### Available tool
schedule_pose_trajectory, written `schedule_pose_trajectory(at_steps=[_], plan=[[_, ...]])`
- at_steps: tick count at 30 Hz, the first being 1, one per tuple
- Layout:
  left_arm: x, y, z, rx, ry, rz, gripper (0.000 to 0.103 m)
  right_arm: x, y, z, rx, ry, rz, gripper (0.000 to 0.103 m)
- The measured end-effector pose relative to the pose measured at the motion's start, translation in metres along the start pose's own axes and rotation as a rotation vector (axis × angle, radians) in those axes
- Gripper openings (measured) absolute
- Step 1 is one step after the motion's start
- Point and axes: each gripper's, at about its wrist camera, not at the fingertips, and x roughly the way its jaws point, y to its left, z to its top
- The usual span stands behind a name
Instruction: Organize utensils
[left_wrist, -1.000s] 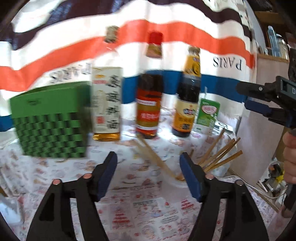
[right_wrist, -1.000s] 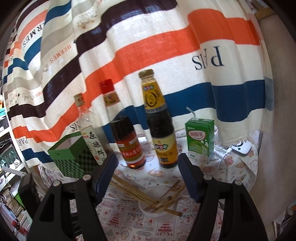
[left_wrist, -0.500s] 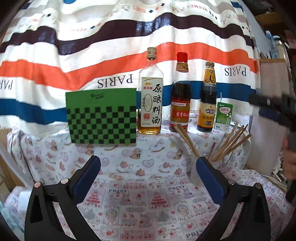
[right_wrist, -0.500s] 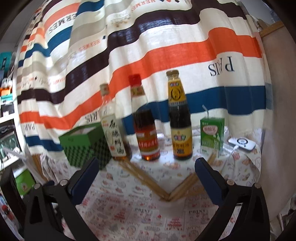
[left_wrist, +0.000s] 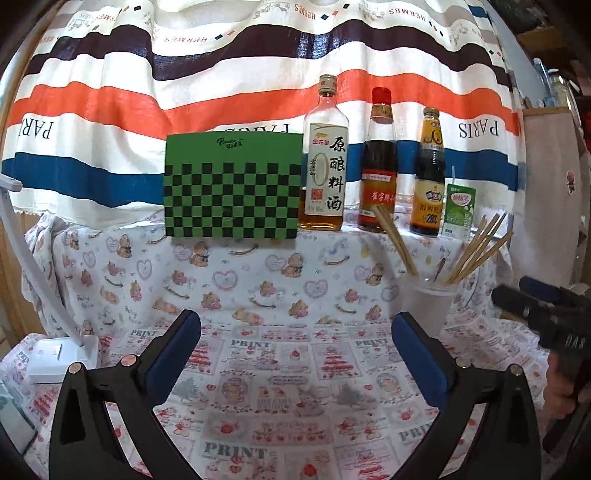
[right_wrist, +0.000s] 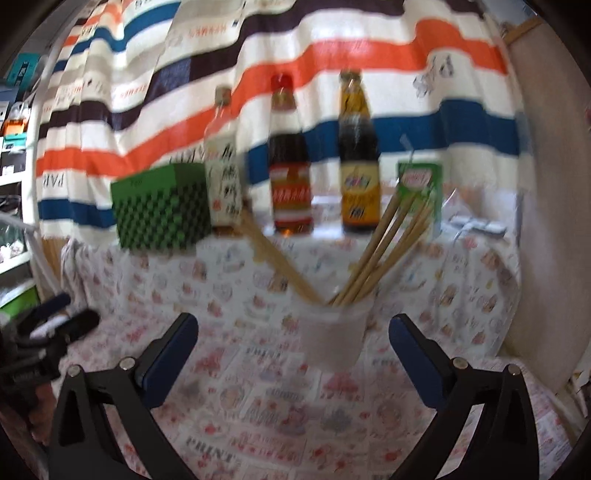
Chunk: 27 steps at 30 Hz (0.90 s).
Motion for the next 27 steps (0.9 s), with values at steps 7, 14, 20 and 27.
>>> schedule_pose_trajectory(at_steps=[7,14,20,27], plan=[[-0.001,0.007,-0.004,0.020,-0.028,0.102,0.102,0.008,-0.002,-0.011,0.017,0.013,-0.009,0.103],[-0.005,0.007,-0.004,0.030,-0.047,0.079,0.102,0.008,0.007,-0.014,-0.045,-0.002,-0.047,0.103],[0.015,0.011,-0.006,0.012,0.053,0.080,0.102,0.009,0.005,-0.013,-0.033,-0.001,-0.068,0.103],[0.015,0.007,-0.008,0.031,0.051,0.092,0.102,0.009,0.006,-0.014,-0.035,-0.001,-0.075,0.103]])
